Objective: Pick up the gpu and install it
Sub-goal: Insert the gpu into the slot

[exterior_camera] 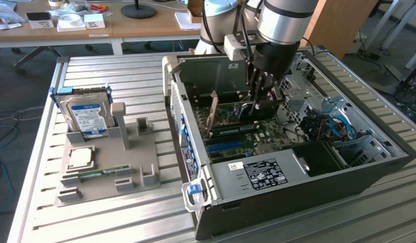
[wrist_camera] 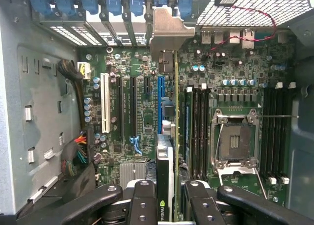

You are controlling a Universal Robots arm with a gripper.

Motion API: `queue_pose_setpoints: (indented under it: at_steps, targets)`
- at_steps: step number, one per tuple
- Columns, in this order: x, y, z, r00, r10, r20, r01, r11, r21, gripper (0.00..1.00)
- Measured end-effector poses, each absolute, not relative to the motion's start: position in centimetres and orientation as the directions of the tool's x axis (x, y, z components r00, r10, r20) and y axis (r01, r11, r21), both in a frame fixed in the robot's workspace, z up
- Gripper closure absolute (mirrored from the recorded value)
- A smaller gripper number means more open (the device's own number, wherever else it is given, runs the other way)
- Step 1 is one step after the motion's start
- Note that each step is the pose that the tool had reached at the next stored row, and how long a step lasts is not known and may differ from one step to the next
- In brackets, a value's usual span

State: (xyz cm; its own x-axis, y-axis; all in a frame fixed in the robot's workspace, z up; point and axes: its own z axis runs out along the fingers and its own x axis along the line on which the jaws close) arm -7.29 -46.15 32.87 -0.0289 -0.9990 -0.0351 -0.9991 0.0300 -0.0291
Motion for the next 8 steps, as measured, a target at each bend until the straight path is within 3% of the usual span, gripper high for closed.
queue_pose_setpoints:
  at_steps: [8]
  targets:
    - [-7.29,-46.15,32.59,-0.029,-0.999,-0.035,-0.999,0.03,-0.029,0.73]
